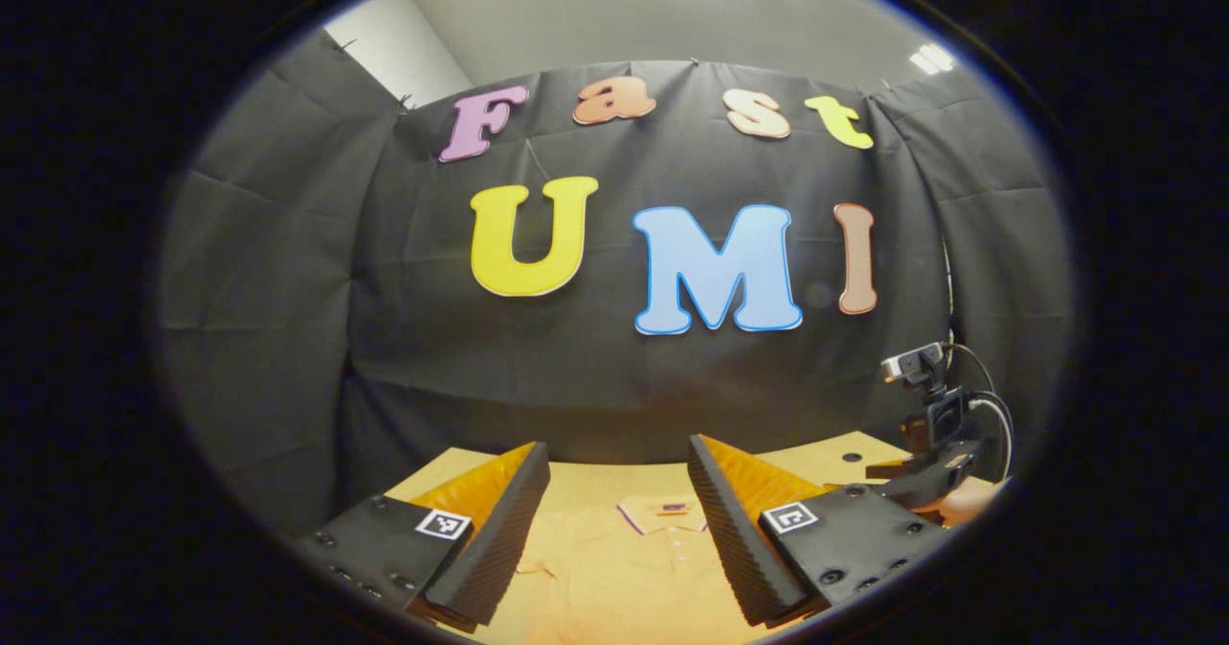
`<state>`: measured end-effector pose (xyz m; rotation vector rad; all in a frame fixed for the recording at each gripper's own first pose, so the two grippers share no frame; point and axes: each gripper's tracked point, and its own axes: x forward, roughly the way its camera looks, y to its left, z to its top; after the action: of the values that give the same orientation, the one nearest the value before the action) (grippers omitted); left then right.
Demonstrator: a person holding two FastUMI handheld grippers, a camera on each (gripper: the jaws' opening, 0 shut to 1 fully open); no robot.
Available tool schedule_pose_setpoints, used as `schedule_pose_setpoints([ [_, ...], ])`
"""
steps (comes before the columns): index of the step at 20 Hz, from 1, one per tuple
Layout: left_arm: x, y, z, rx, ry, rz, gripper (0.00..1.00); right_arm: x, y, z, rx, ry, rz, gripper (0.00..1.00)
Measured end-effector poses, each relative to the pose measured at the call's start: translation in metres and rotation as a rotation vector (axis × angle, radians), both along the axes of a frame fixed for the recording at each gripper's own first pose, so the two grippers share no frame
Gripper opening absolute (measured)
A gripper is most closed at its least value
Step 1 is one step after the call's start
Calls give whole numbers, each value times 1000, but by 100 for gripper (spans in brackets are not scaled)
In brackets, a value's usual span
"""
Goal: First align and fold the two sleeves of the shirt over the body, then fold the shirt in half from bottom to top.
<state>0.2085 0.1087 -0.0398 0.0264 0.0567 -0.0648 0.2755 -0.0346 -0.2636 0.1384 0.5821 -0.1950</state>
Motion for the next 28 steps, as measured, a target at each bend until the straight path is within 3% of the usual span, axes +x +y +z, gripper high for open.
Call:
schedule_pose_setpoints([
  [5, 14, 11, -18, -15, 40, -17, 96, 16, 1, -48, 53, 97, -18, 96],
  [9, 21, 20, -33, -17, 67, -16, 96, 24, -10, -82, 107, 173, -82, 96],
  [13, 27, 29, -46, -20, 97, -9, 96, 25, -17, -101, 134, 222, -130, 96],
  [19, 33, 33, -56, -21, 117, -21, 96, 24, -12, -117, 167, 265, -132, 97],
  [21, 34, 34, -58, -22, 118, -21, 95, 23, -14, -114, 170, 269, -148, 84],
  [28, 36, 46, -69, -33, 135, -4, 96, 29, -7, -111, 187, 267, -168, 13],
])
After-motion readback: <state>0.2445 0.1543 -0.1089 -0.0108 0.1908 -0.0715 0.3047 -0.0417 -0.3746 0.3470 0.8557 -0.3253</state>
